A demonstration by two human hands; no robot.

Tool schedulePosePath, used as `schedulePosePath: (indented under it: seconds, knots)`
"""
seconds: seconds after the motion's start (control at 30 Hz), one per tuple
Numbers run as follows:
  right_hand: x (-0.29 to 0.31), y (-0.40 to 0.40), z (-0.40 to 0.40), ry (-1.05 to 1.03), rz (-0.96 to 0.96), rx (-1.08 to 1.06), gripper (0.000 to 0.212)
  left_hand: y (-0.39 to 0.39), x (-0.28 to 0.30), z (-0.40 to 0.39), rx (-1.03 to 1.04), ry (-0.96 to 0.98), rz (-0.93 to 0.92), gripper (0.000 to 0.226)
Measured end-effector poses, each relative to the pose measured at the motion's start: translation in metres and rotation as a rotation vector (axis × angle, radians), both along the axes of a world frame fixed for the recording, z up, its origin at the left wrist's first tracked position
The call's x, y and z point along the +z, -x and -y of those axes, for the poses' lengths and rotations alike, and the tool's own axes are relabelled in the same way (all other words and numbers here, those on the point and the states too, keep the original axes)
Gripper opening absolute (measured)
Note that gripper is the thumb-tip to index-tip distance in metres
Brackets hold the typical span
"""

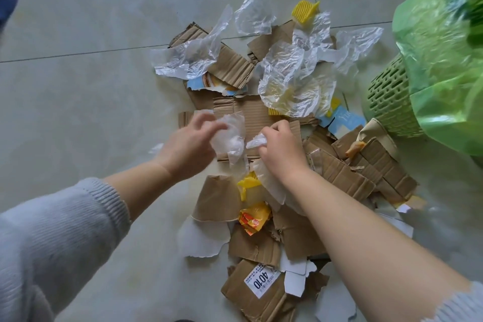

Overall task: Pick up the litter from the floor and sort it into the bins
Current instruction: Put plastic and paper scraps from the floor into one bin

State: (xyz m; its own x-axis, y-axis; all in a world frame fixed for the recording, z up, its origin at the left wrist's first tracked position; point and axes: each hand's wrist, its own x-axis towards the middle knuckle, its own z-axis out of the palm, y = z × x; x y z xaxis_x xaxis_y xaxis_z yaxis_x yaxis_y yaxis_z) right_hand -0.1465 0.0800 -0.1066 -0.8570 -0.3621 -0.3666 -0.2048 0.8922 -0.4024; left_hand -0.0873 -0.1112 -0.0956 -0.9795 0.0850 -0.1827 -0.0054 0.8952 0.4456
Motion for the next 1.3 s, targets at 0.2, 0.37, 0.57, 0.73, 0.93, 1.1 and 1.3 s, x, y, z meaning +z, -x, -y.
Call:
schedulePosePath:
  seconds: [0.2, 0.37, 0.57, 0.73, 0.93, 1.1, 1.3]
  knots:
    - [0.010, -0.002, -0.013, 0.054, 0.014, -0.059, 0.008, 0.023, -0.010, -0.010, -0.560, 0.408, 0.184, 0.075]
    - [0.018, -0.010, -0.026, 0.055, 0.012, -0.096, 0.007, 0.024, -0.014, -0.022, -0.469, 0.389, 0.124, 0.024]
    - [0.033, -0.019, -0.041, 0.162, 0.041, -0.206, 0.022, 0.024, 0.006, -0.029, -0.310, 0.208, -0.099, 0.019]
    - [0.099, -0.026, -0.066, 0.209, 0.055, -0.336, 0.054, 0.037, 0.076, -0.059, -0.032, -0.027, -0.066, 0.019]
    - [0.238, -0.045, -0.102, 0.279, 0.101, -0.608, 0.047, 0.027, 0.212, -0.112, 0.068, -0.212, 0.126, 0.008]
    - [0.372, -0.060, -0.133, 0.288, 0.044, -0.760, 0.032, 0.008, 0.337, -0.155, 0.072, -0.304, 0.238, 0.017]
    - [0.494, -0.048, -0.192, 0.331, -0.058, -0.993, 0.034, 0.022, 0.455, -0.227, 0.105, -0.544, 0.357, 0.024]
